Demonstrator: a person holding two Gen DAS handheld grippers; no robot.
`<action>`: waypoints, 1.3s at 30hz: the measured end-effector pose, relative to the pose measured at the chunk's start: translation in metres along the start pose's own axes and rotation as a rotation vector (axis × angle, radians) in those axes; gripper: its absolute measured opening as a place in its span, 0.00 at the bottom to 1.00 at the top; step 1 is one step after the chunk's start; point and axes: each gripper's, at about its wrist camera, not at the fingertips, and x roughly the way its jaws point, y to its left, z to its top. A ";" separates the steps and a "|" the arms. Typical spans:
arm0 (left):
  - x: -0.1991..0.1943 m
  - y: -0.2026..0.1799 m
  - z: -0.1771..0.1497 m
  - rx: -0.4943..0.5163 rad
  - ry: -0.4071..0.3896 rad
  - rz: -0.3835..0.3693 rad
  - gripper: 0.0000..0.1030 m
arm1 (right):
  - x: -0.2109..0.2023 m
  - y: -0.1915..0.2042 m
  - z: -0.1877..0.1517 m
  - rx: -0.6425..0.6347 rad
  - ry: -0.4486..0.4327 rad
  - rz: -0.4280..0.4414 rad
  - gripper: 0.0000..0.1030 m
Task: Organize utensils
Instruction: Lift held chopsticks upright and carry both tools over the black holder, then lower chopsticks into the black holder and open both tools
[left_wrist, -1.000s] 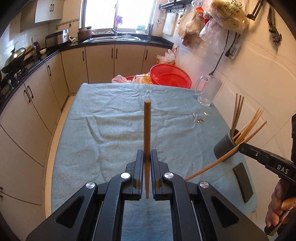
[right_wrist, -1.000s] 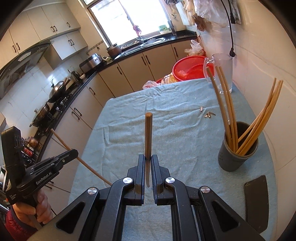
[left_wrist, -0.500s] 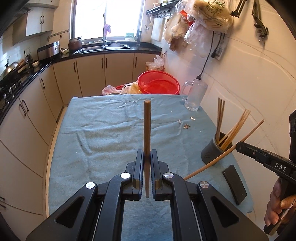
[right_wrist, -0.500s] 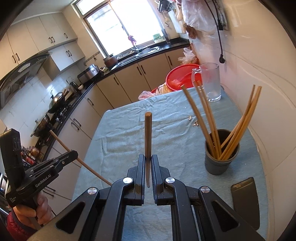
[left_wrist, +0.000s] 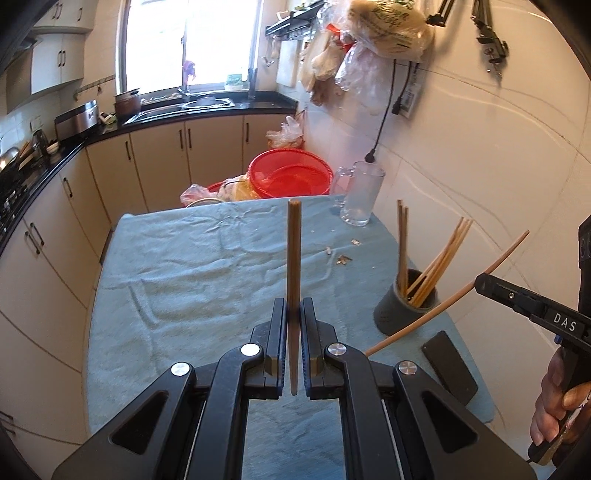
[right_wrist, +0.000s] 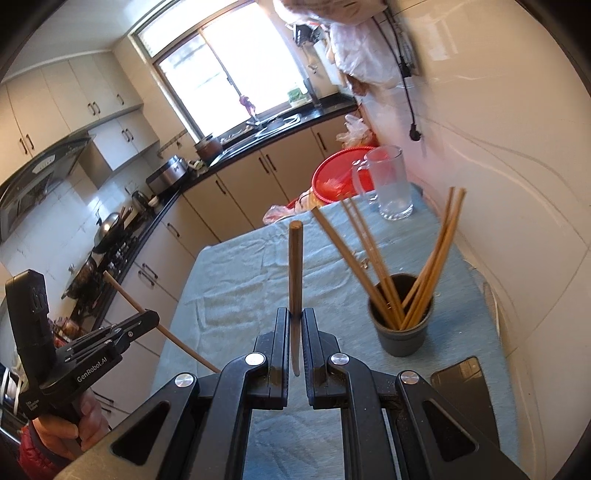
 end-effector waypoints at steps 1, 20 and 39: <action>0.000 -0.005 0.003 0.008 -0.002 -0.006 0.06 | -0.003 -0.003 0.002 0.005 -0.008 -0.003 0.07; 0.010 -0.108 0.069 0.108 -0.058 -0.174 0.06 | -0.070 -0.069 0.044 0.104 -0.167 -0.072 0.07; 0.071 -0.155 0.081 0.134 -0.027 -0.191 0.06 | -0.041 -0.106 0.062 0.132 -0.134 -0.109 0.07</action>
